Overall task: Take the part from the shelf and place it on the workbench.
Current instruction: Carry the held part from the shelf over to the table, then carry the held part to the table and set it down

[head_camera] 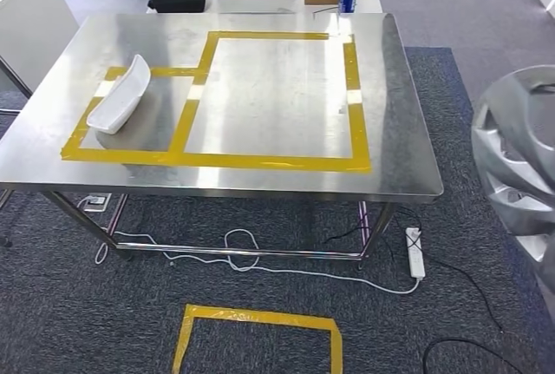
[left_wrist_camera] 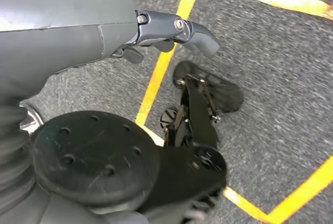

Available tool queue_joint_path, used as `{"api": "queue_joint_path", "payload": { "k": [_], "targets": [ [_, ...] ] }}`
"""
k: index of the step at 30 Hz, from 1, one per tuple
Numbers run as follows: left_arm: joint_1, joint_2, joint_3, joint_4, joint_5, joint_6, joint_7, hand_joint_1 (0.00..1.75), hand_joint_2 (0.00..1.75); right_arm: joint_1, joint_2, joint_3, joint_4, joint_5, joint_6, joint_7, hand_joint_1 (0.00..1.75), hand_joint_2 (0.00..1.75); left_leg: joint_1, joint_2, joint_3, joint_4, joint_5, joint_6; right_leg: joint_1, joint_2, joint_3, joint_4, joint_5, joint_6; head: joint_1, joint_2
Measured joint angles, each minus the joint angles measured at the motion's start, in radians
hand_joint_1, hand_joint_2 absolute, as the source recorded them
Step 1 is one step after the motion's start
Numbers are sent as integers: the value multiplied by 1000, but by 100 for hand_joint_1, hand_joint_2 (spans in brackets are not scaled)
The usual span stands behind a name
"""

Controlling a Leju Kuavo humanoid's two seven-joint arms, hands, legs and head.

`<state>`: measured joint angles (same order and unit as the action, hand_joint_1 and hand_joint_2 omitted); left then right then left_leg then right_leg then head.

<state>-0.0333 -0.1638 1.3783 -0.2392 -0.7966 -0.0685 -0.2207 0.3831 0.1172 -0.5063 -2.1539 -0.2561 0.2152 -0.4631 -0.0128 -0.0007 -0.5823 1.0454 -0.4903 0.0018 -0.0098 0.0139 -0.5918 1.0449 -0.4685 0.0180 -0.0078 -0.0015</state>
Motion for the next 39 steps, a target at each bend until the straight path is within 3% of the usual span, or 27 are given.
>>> {"api": "queue_joint_path", "payload": {
  "k": [3, 5, 8, 9, 10, 11, 12, 13, 14, 16, 18, 19, 20, 22, 24, 26, 27, 28, 30, 31, 32, 34, 35, 37, 38, 39],
  "targets": [
    [2, 0, 0, 0, -3, -2, -2, 0, 175, 1, 0, -6, 0, -3, 1, 1, 175, 175, -4, -1, 18, -51, 1, 14, 1, 1, 8, 0, 5, 21, -3, 0],
    [4, 0, 0, 0, -5, -3, -3, 0, 175, 1, 0, -10, -2, -5, 4, 2, 175, 175, 1, 0, 35, -58, 13, 24, 1, -3, 3, 26, -11, 33, -1, 0],
    [3, 1, 0, 0, -7, -3, -4, 0, 175, 1, 1, -17, -4, -7, 5, 2, 175, 175, 4, 0, 53, -59, 7, 32, -1, -5, -74, 183, -93, 42, 8, 0],
    [4, 0, 0, 0, -8, -3, -4, 0, 175, 1, 1, -18, -5, -7, 6, 2, 175, 175, 4, 0, 58, -59, 2, 32, -2, -5, -106, 238, -113, 45, 9, 0],
    [5, 0, 0, 0, -9, -3, -4, 0, 175, 1, 1, -20, -5, -6, 7, 3, 175, 175, 5, 0, 64, -58, -3, 30, -3, -6, -126, 264, -116, 49, 10, 0],
    [6, 0, 0, 0, -10, -4, -4, 0, 175, 1, 1, -21, -5, -6, 7, 3, 175, 175, 6, -1, 73, -58, -10, 28, -4, -6, -129, 255, -98, 52, 10, 0],
    [7, -1, 0, 0, -11, -5, -4, 0, 175, 0, 1, -21, -5, -6, 8, 3, 175, 175, 9, -1, 84, -58, -19, 25, -5, -7, -113, 209, -61, 54, 11, 0],
    [7, -1, 0, 0, -12, -7, -5, 0, 175, 0, 1, -22, -5, -6, 8, 3, 175, 175, 11, -2, 96, -58, -29, 20, -8, -8, -86, 142, -17, 58, 11, 0],
    [7, 0, 0, 0, -13, -8, -6, 0, 175, 0, 1, -22, -4, -6, 8, 3, 175, 175, 13, -2, 108, -58, -39, 13, -8, -8, -60, 82, 9, 60, 12, 0],
    [5, 2, 0, -1, -15, -11, -8, 0, 175, -2, 1, -22, -5, -7, 9, 3, 175, 175, 11, -2, 120, -60, -54, 1, -7, -7, -29, 14, 16, 45, 17, 0],
    [3, 3, 0, -1, -17, -13, -10, 0, 175, -2, 1, -23, -5, -7, 10, 4, 175, 175, 8, -1, 124, -61, -59, -9, -6, -3, -21, 8, 1, 21, 16, 0],
    [3, 3, 0, -1, -17, -13, -11, 0, 175, 0, 2, -23, -6, -7, 10, 3, 175, 175, 9, -1, 123, -50, -55, -13, -7, -2, -13, 5, 2, 14, 13, 0],
    [2, 4, 0, -1, -17, -14, -12, 0, 175, 0, 2, -23, -7, -7, 11, 3, 175, 175, 9, -1, 110, -21, -50, -18, -8, -1, -4, 2, -3, 8, 10, 0],
    [0, 4, 0, -1, -18, -16, -14, 0, 175, -1, 2, -23, -8, -6, 12, 3, 175, 175, 10, -1, 39, 92, -56, -27, -10, -2, 19, -8, -16, 0, 4, 0],
    [2, 4, 0, 0, -19, -20, -15, 0, 175, -2, 2, -23, -8, -5, 12, 3, 175, 175, 12, -1, -58, 211, -105, -31, -10, -2, 46, -19, -34, -4, -1, 0],
    [8, 4, 0, 0, -20, -23, -17, 0, 175, -1, 2, -23, -8, -2, 12, 3, 175, 175, 12, -1, -117, 239, -140, -29, -10, 0, 80, -26, -56, -3, -3, 0],
    [11, 4, 0, 0, -20, -24, -17, 0, 175, -1, 2, -23, -8, -1, 12, 3, 175, 175, 11, -1, -126, 213, -130, -26, -10, 1, 101, -29, -70, -1, -4, 0],
    [14, 4, 0, 0, -20, -25, -18, 0, 175, -1, 2, -23, -8, -1, 12, 3, 175, 175, 11, -1, -126, 166, -93, -21, -10, 2, 121, -32, -85, 1, -5, 0],
    [20, 5, 1, 0, -20, -25, -18, 0, 175, -2, 3, -23, -8, 0, 11, 2, 175, 175, 8, -1, -122, 53, 33, -12, -8, 5, 156, -37, -116, 8, -6, 0],
    [23, 6, 2, 0, -20, -25, -18, 0, 175, -2, 4, -23, -8, 0, 10, 3, 175, 175, 7, -1, -119, 14, 81, -9, -7, 7, 171, -45, -132, 12, -6, 0],
    [24, 6, 2, 0, -20, -26, -18, 0, 175, -1, 4, -23, -8, 0, 10, 3, 175, 175, 6, -1, -113, -11, 104, -7, -6, 10, 191, -50, -140, 19, -5, 0],
    [22, 4, 2, 0, -21, -26, -19, 0, 175, -2, 5, -23, -9, 1, 8, 3, 175, 175, 6, -2, -86, -26, 88, -1, -6, 11, 213, -43, -131, 33, -3, 0],
    [20, 4, 2, -1, -21, -26, -19, 0, 175, -3, 6, -23, -9, 2, 8, 3, 175, 175, 8, -3, -68, -30, 80, 5, -6, 7, 201, 0, -110, 39, -2, 0],
    [16, 5, 2, -1, -21, -26, -20, 0, 175, -7, 6, -22, -10, 2, 9, 2, 175, 175, 11, -3, -32, -32, 58, 16, -5, -3, 115, 141, -87, 45, 1, 0],
    [15, 6, 3, -1, -20, -27, -21, 0, 175, -7, 6, -22, -10, 2, 8, 2, 175, 175, 10, -2, -14, -33, 44, 20, -4, -6, 63, 210, -103, 46, 2, 0],
    [15, 6, 3, -1, -20, -29, -23, 0, 175, -6, 6, -22, -10, 2, 8, 2, 175, 175, 10, -2, 6, -33, 30, 23, -3, -6, 16, 253, -147, 46, 3, 0]
  ]
}}
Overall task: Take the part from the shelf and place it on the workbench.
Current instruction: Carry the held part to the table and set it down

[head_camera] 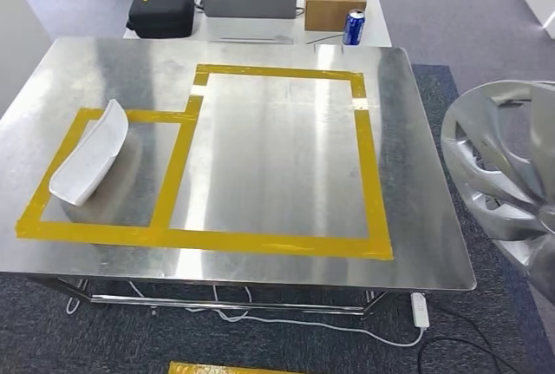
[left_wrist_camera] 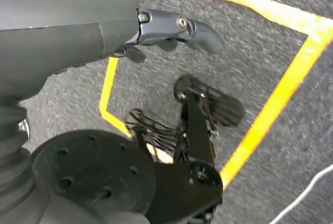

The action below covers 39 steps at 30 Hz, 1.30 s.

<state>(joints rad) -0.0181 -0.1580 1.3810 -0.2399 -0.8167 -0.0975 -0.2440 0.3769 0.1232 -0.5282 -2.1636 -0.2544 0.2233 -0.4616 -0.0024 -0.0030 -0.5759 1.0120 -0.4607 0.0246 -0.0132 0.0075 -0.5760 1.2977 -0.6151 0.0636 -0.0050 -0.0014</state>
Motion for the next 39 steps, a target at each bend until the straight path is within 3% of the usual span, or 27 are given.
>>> {"api": "queue_joint_path", "payload": {
  "k": [2, 3, 4, 5, 7, 8, 10, 12, 13, 16, 17, 18, 19, 21, 22, 24, 27, 29, 31, 34, 37, 39],
  "targets": [
    [1, -1, 1, 0, 5, -8, -10, 0, 175, 0, 0, 0, 0, 0, -2, -1, 175, 175, 0, -5, 47, 0, -32, 2, 3, 0, -68, 11, -111, -2, 2, 0],
    [1, -2, 2, 0, 8, -13, -17, 0, 175, 0, 0, 1, 0, 1, -5, -1, 175, 175, 0, -9, 71, -1, -49, 2, 5, 0, -89, -15, -141, -4, 4, 0],
    [1, -2, 2, 0, 11, -17, -23, 0, 175, -1, 0, 1, 0, 4, -11, -2, 175, 175, -1, -12, 95, -1, -68, 2, 7, 0, -104, -55, -129, -8, 5, 0],
    [2, -2, 3, 0, 13, -19, -29, 0, 175, -2, 0, 1, 0, 11, -19, -4, 175, 175, -1, -15, 116, -2, -86, 1, 10, 0, -114, -104, -59, -16, 7, 0],
    [3, -2, 4, 0, 12, -20, -33, 0, 175, -2, 1, 0, 0, 39, -43, -8, 175, 175, -5, -19, 152, -4, -121, -5, 16, 0, -115, -186, 121, -29, 8, 0],
    [3, -2, 5, 0, 11, -20, -33, 0, 175, -2, 1, -1, -1, 66, -61, -10, 175, 175, -6, -21, 169, -8, -132, -11, 18, 1, -110, -208, 184, -35, 7, 0],
    [-1, -2, 7, 0, 7, -20, -32, 0, 175, -3, 1, -7, -3, 134, -100, -11, 175, 175, -9, -22, 191, -9, -130, -25, 18, 4, -84, -228, 207, -43, 5, 0],
    [-8, 0, 10, 0, 6, -23, -25, 0, 175, -5, 1, -19, -2, 169, -119, 3, 175, 175, -10, -18, 180, 22, -125, -36, 10, 4, -62, -251, 209, -51, 2, 0],
    [-11, 0, 11, 0, 5, -24, -21, 0, 175, -7, 0, -26, 0, 169, -120, 12, 175, 175, -9, -16, 156, 58, -141, -40, 6, 3, -57, -259, 211, -54, 0, 0],
    [-12, 1, 14, 0, 4, -28, -12, 0, 175, -14, -1, -45, 13, 162, -114, 28, 175, 175, -1, -13, 51, 201, -228, -54, -1, 2, -53, -267, 211, -54, -6, 0],
    [-11, 1, 15, 0, 3, -30, -12, 0, 175, -16, -1, -49, 18, 162, -113, 30, 175, 175, 3, -13, 27, 220, -233, -58, -3, 2, -52, -267, 210, -52, -6, 0],
    [-10, 1, 15, 0, 3, -33, -12, 0, 175, -19, -1, -53, 23, 160, -112, 32, 175, 175, 6, -13, 19, 206, -212, -63, -6, 2, -50, -267, 208, -49, -6, 0],
    [-10, 2, 16, 0, 3, -36, -12, 0, 175, -24, -1, -56, 29, 158, -112, 34, 175, 175, 10, -13, 26, 161, -169, -68, -10, 2, -48, -267, 207, -46, -6, 0],
    [-11, 3, 17, 0, 3, -41, -13, 0, 175, -32, -1, -66, 39, 154, -110, 37, 175, 175, 15, -13, 58, 39, -84, -75, -14, 3, -46, -266, 206, -34, -7, 0],
    [-12, 2, 18, 0, 3, -43, -16, 0, 175, -35, -1, -72, 43, 153, -109, 37, 175, 175, 15, -12, 67, -1, -69, -72, -15, 4, -48, -267, 207, -27, -6, 0],
    [-10, 1, 20, 0, 3, -43, -26, 0, 175, -37, -1, -82, 46, 157, -107, 36, 175, 175, 12, -11, 65, -25, -59, -58, -14, 7, -51, -272, 206, -15, -7, 0],
    [-8, 1, 21, 0, 2, -40, -39, 0, 175, -40, 0, -96, 47, 189, -123, 34, 175, 175, 12, -11, 63, -28, -35, -50, -13, 7, -53, -279, 187, -28, -3, 0],
    [-9, 2, 22, 0, -3, -37, -39, 0, 175, -44, 2, -108, 47, 257, -165, 30, 175, 175, 10, -11, 63, -28, -33, -43, -12, 7, -49, -286, 193, -37, -1, 0],
    [-8, 1, 22, 0, -13, -34, -32, 0, 175, -48, 4, -123, 48, 373, -236, 26, 175, 175, 9, -12, 63, -27, -32, -39, -14, 7, -44, -295, 216, -27, -1, 0],
    [-8, 2, 22, 0, -23, -31, -24, 0, 175, -51, 4, -146, 57, 499, -311, 23, 175, 175, 7, -12, 61, -26, -31, -36, -16, 7, -37, -302, 228, 1, -1, 0],
    [-9, 4, 22, 0, -29, -28, -17, 0, 175, -60, 2, -163, 70, 586, -339, 55, 175, 175, 6, -12, 61, -26, -33, -34, -17, 7, -37, -302, 227, 6, -2, 0],
    [-10, 5, 22, 0, -34, -27, -11, 0, 175, -73, -18, -168, 98, 695, -322, 129, 175, 175, 7, -12, 61, -26, -34, -33, -17, 8, -38, -302, 225, 8, -2, 0]
  ]
}}
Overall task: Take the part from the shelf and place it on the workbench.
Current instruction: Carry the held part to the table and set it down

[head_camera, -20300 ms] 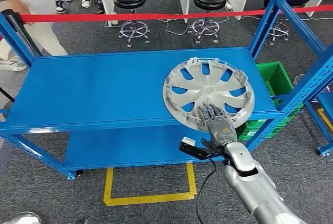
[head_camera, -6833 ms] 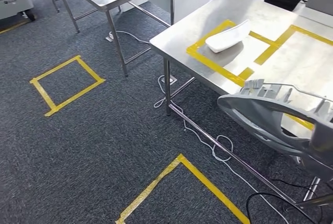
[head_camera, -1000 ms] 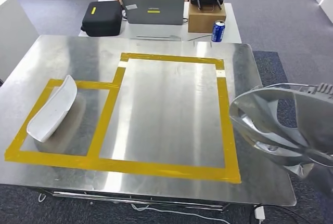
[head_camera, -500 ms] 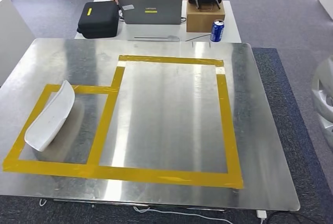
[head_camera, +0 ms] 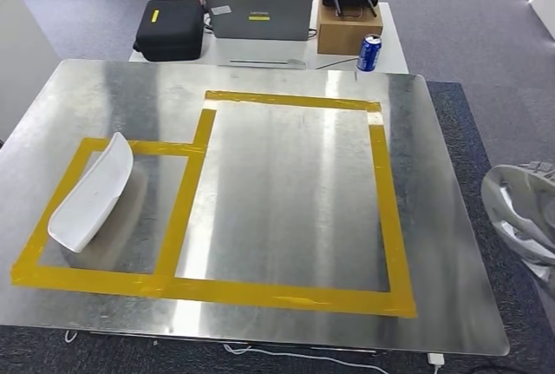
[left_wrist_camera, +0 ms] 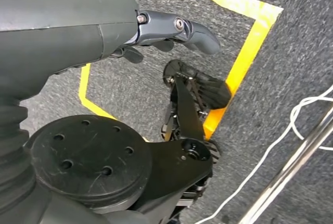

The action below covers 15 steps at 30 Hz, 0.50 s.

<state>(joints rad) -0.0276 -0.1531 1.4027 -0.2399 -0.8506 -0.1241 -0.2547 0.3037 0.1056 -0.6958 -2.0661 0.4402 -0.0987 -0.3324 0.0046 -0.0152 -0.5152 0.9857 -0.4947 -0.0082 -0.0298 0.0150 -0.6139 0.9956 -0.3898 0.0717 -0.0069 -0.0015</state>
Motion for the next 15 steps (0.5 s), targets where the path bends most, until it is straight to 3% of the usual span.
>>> {"api": "queue_joint_path", "payload": {
  "k": [2, 6, 10, 15],
  "targets": [
    [-1, 3, 0, 0, -8, -7, 6, 0, 175, -21, -57, 11, 65, 143, 32, 117, 175, 175, 1, 0, -1, 0, 0, 0, 0, 0, 0, 0, -1, 1, 0, 0],
    [-6, 13, 0, 0, -26, -33, 21, 0, 175, -123, -223, 87, 266, 393, 22, 317, 175, 175, 1, 1, -4, -1, 0, 1, 0, 2, -4, 1, 1, 2, 1, 0],
    [-23, 20, -3, 0, -44, -55, 26, 0, 175, -335, -355, 272, 509, 530, -48, 416, 175, 175, 0, 13, -6, -1, 3, 0, -1, 13, -11, 2, 8, 1, 0, 0],
    [-36, 24, -5, 0, -59, -71, 26, 0, 175, -547, -419, 500, 740, 651, -107, 459, 175, 175, 1, 6, -10, -1, 12, -3, 0, 7, -16, 4, 10, 1, 0, 0]
  ]
}}
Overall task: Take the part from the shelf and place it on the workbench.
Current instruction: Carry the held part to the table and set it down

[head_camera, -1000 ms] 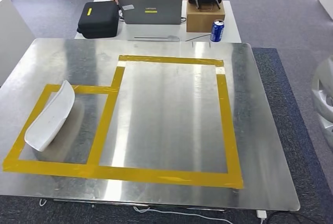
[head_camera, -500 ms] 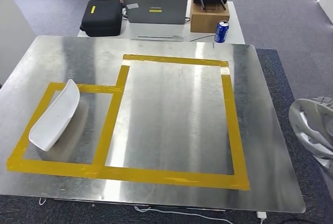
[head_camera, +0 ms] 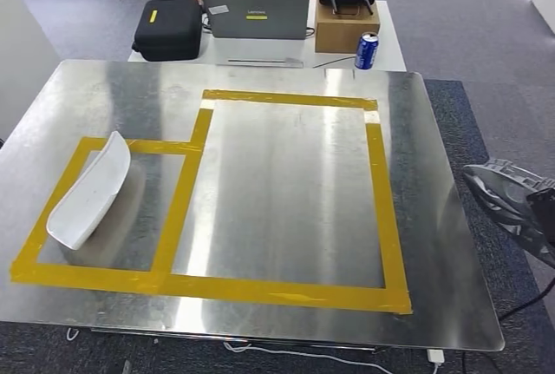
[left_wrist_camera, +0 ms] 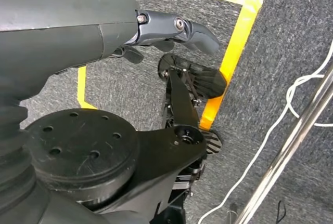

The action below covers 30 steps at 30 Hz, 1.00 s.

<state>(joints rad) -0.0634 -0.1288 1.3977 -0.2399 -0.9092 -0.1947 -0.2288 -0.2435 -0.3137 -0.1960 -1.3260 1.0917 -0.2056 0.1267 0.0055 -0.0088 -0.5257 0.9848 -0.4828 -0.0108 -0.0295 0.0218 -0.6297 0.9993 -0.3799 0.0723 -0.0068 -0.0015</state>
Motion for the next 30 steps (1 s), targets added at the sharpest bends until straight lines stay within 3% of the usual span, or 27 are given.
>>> {"api": "queue_joint_path", "payload": {
  "k": [5, 9, 13, 22, 30],
  "targets": [
    [-2, 4, -5, 1, -12, -8, 0, 0, 175, -187, -3, 180, 190, 132, 3, 21, 175, 175, 1, -4, -9, -1, 4, -5, 0, -2, -9, 6, 3, -5, 0, 0],
    [-14, 6, -8, 1, -21, -9, 7, 0, 175, -348, 57, 330, 342, 202, -12, 15, 175, 175, 1, -1, -10, -1, 5, -7, 0, 2, -14, 8, 4, -6, 0, 0],
    [-18, 8, -17, 2, -36, -13, 18, 0, 175, -448, 133, 458, 434, 258, -80, -6, 175, 175, 3, 0, -10, -2, 7, -10, 2, 2, -17, 10, 4, -7, 0, 0],
    [-21, 17, -40, 3, -62, -43, 12, 0, 175, -585, 329, 645, 602, 307, -83, -12, 175, 175, 6, -2, -12, -2, 9, -13, 6, 0, -19, 12, 5, -10, 0, 0],
    [-21, 21, -49, 3, -66, -39, 11, 0, 175, -616, 403, 707, 676, 313, -84, -16, 175, 175, 6, -2, -12, -2, 9, -14, 5, 0, -19, 11, 5, -10, 0, 0]
  ]
}}
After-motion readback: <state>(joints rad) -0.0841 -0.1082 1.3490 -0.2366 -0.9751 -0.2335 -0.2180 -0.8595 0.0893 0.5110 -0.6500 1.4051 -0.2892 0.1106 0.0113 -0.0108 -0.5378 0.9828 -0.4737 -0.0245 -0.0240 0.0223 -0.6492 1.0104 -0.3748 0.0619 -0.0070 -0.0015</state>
